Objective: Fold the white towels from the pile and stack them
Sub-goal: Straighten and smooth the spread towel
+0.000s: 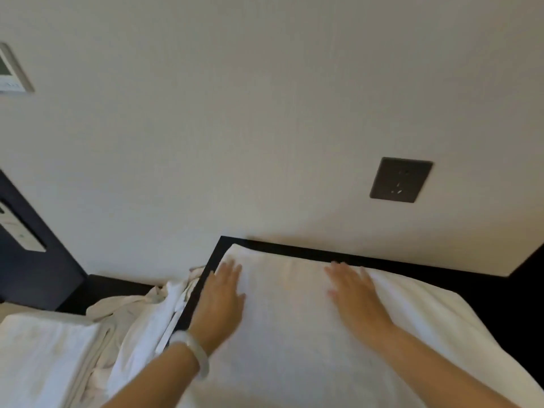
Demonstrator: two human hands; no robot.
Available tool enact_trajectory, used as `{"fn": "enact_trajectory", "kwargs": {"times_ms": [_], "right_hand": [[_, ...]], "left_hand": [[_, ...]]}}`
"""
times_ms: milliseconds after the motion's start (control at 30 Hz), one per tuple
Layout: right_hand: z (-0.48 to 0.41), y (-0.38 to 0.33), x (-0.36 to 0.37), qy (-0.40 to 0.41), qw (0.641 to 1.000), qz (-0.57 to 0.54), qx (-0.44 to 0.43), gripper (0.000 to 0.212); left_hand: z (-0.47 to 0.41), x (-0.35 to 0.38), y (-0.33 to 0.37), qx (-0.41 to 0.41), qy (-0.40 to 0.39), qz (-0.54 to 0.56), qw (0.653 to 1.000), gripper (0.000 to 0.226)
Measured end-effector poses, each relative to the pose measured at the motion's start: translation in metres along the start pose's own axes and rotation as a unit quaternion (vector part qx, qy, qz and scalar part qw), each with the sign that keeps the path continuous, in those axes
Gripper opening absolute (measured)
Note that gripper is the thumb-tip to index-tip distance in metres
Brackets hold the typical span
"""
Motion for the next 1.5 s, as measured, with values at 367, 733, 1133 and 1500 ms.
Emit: {"fn": "enact_trajectory", "kwargs": {"times_ms": [367, 733, 1133, 1500], "right_hand": [[-0.044, -0.121, 0.025, -0.051, 0.997, -0.045, -0.031, 0.062], [-0.136, -0.21, 0.039, -0.093, 0.995, 0.0, -0.024, 0.065], [-0.121, -0.222, 0.023, -0.049, 0.997, 0.007, -0.054, 0.067], [-0.05, -0.223, 0.058, -0.059, 0.997, -0.018, -0.035, 0.061]], "left_hand": [[0.065, 0.019, -0.029, -0.115, -0.057, -0.099, 0.987, 0.067], [0.093, 0.038, -0.047, -0.116, -0.065, -0.027, 0.991, 0.071], [0.095, 0.036, -0.045, -0.123, -0.048, -0.01, 0.991, 0.067], [0.171, 0.006, -0.077, -0.213, 0.003, 0.154, 0.965, 0.03]]}}
Point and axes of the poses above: each hand's wrist, its own z-axis away from the middle knuckle, its own x-axis out of the palm, y = z × x, the point moved 6 cm from there along -z, towards the middle knuckle, and after that the axes turned 9 degrees about -y, right-handed, at the moved point
